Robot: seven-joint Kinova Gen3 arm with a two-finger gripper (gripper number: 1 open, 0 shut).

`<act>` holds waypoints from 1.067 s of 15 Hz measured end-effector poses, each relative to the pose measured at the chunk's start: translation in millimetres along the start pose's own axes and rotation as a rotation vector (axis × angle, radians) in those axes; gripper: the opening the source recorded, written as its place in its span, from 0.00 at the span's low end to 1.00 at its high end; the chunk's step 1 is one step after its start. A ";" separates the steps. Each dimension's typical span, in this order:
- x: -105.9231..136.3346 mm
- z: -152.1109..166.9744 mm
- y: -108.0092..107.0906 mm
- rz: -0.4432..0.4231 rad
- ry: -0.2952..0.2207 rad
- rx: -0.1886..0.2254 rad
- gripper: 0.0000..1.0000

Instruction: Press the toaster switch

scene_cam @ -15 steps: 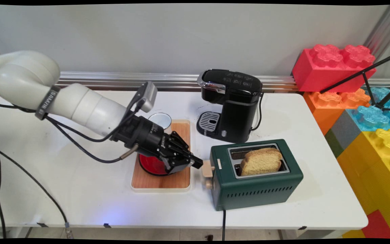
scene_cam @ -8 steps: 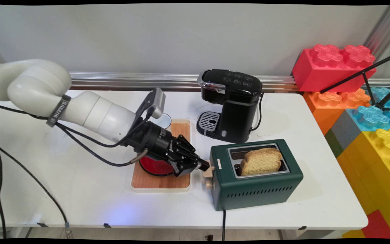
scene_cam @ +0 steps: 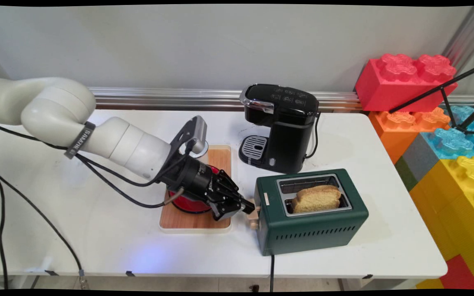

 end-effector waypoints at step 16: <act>6.5 22.1 -8.0 0.022 -0.084 0.032 0.00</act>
